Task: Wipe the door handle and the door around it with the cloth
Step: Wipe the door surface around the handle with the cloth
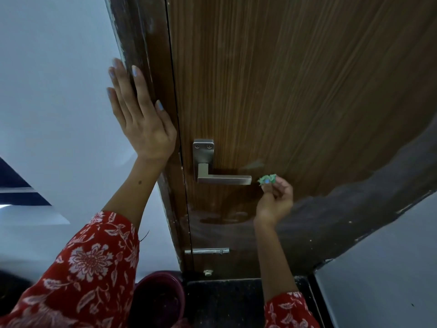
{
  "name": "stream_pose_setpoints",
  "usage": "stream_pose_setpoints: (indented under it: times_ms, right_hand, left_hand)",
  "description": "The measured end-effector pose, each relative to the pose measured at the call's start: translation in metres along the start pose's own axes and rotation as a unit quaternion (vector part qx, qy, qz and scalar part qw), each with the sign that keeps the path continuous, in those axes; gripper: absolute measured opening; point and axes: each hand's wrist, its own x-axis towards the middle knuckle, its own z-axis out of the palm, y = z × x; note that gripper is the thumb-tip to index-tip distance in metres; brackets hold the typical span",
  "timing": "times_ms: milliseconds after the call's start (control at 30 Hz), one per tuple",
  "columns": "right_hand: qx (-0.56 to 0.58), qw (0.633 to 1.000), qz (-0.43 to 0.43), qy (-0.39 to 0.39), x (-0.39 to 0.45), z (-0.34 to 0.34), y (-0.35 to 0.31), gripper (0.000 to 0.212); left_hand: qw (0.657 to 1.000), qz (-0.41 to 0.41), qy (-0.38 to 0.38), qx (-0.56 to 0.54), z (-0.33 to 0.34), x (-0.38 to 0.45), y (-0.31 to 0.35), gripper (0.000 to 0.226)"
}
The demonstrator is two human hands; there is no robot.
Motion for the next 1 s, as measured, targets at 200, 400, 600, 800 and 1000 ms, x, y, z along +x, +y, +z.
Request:
stream_pose_setpoints:
  times_ms: [200,400,600,800,1000]
  right_hand:
    - [-0.035,0.975,-0.110,-0.188,-0.019,0.014,-0.009,0.030]
    - [0.042,0.981,-0.177,-0.063,-0.004,0.016,-0.023,0.034]
    - [-0.110,0.919,-0.303,-0.227,0.006,-0.001,-0.003,0.036]
    - [-0.044,0.962,-0.257,-0.081,-0.010,0.014,0.000,0.034]
    - [-0.019,0.987,-0.149,-0.052,0.007,0.001,0.001,0.033]
  left_hand:
    - [1.000,0.002,-0.007,-0.007,-0.001,-0.001,0.001,0.047]
    - [1.000,-0.001,-0.007,-0.002,0.000,-0.003,0.000,0.046]
    - [1.000,-0.002,-0.002,-0.010,0.002,-0.003,-0.002,0.047]
    - [1.000,0.001,-0.014,-0.014,0.001,-0.003,-0.003,0.048]
    - [1.000,0.000,-0.016,-0.009,0.001,-0.004,-0.004,0.047]
